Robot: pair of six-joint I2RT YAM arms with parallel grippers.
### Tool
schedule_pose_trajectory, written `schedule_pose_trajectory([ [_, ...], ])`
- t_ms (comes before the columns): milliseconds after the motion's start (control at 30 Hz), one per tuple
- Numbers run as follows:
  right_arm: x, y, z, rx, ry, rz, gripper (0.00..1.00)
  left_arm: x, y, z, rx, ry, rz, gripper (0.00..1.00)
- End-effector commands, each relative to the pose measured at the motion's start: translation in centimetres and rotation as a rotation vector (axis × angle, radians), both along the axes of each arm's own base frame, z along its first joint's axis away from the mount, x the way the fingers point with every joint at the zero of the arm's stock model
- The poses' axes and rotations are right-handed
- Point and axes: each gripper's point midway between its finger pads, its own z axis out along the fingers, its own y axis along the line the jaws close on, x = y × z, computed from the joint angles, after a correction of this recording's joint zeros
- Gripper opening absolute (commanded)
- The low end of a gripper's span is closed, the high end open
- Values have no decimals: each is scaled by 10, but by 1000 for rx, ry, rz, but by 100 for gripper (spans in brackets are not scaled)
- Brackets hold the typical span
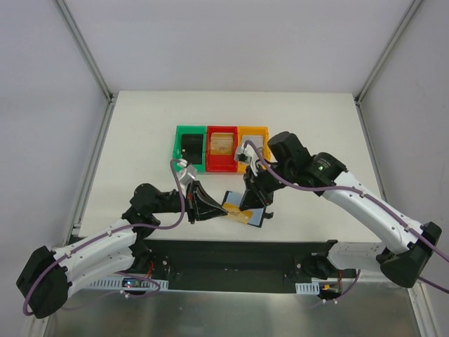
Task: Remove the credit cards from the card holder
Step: Place the credit card in the storage box.
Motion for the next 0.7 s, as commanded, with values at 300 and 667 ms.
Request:
schedule_pose_trajectory([
  [300, 1, 10, 16, 37, -47, 24, 17, -3, 0, 22, -57, -59, -37, 0],
  [667, -3, 12, 15, 37, -33, 46, 15, -2, -1, 22, -59, -52, -35, 0],
])
